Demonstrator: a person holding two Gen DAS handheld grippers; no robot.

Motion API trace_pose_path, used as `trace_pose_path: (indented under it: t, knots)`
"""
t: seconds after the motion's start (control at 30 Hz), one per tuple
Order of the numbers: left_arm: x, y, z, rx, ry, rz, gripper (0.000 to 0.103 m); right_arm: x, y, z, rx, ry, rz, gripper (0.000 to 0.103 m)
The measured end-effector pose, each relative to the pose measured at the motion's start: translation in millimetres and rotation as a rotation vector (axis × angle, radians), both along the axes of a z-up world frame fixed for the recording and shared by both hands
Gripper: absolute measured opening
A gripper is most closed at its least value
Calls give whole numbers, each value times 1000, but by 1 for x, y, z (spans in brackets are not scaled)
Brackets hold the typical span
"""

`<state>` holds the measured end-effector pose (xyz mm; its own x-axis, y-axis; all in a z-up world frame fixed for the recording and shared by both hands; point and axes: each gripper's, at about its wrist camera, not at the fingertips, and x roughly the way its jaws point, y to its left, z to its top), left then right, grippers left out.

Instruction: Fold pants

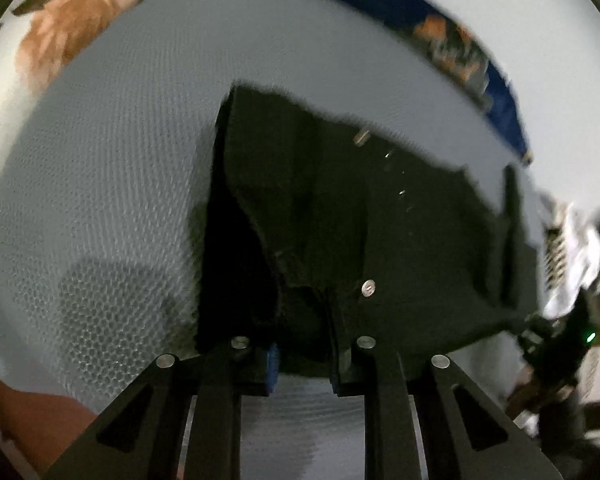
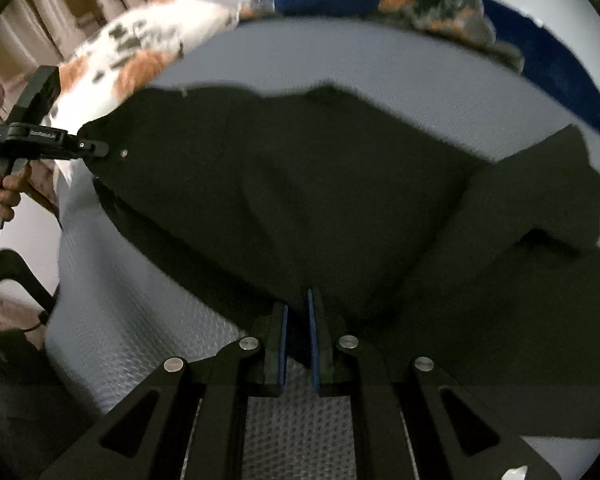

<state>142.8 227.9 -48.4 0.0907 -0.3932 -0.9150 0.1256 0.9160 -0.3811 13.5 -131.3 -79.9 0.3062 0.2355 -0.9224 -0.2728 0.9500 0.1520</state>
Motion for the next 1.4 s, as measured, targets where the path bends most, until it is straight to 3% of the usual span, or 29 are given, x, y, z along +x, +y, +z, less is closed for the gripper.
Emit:
trace_pose_path:
  t: [0.33,0.43,0.57,0.83,1.0,1.1,1.27,1.4]
  knots:
    - [-6,-12,-9,52,-36,-61,26,-5,-6,-16,36,53,-26,8]
    - [-9,-8,-2,81,-57,-54,39,-3,-6,-15,48,56,-38,9]
    - [-19,-7,23,193,-158,-100,66,-3,-4,-14,47,48,-36,11]
    - [-36,-12,70,315,-358,-114,66,-1,-7,-11,71,36,-48,16]
    - [-59,-78,81,214,-471,-290,66,-2,-11,-1,73,13,-61,32]
    - [-77,-129,76,105,-498,-459,66,-1,-17,5,65,-13,-70,33]
    - [-101,-199,53,99,-553,-684,66,3,-25,7,77,-30,-96,33]
    - [-105,-232,29,99,-527,-754,66,5,-27,9,87,-43,-107,33]
